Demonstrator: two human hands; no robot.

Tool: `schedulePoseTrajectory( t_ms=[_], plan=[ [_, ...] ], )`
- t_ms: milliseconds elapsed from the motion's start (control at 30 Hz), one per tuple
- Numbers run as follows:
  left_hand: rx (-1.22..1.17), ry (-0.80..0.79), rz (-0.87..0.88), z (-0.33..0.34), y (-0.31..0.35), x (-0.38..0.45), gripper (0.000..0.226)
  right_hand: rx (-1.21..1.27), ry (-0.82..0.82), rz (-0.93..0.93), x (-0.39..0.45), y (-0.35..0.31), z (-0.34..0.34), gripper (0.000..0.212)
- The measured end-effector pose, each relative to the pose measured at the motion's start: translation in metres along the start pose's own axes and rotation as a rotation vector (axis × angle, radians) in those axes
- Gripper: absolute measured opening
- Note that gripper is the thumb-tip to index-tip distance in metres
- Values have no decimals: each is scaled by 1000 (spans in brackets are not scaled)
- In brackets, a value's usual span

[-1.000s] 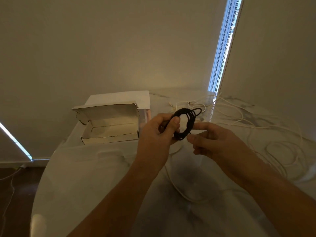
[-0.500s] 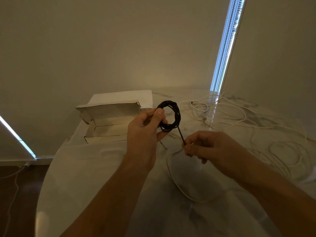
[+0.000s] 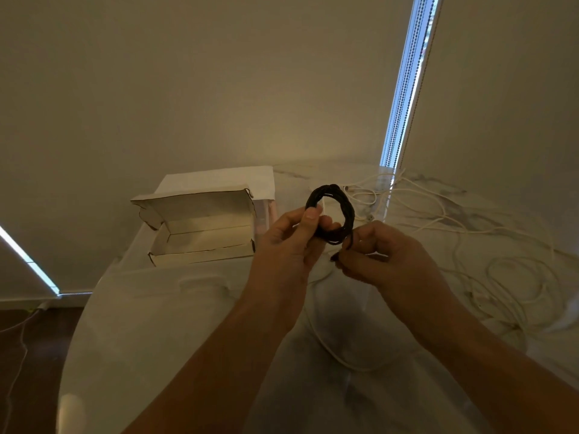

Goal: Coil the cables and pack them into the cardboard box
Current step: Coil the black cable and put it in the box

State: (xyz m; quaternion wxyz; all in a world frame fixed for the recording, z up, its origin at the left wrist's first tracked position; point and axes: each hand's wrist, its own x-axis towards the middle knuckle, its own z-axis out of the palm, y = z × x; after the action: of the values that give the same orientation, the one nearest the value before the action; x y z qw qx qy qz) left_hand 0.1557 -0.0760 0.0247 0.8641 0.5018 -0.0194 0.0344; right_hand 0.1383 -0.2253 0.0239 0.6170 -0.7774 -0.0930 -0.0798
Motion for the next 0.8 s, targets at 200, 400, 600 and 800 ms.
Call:
schedulePoseTrajectory(
  t_ms=[200, 400, 600, 800],
  plan=[
    [74, 18, -63, 4, -4, -3, 24, 149, 92, 47, 1, 1, -3, 10],
    [46, -5, -163, 4, -3, -3, 24, 367, 90, 113, 2, 3, -4, 16],
    [67, -75, -116, 2, -3, -4, 27, 217, 136, 104, 2, 5, -7, 9],
    [209, -23, -39, -3, -1, -1, 25, 240, 88, 141, 5, 4, -7, 16]
  ],
)
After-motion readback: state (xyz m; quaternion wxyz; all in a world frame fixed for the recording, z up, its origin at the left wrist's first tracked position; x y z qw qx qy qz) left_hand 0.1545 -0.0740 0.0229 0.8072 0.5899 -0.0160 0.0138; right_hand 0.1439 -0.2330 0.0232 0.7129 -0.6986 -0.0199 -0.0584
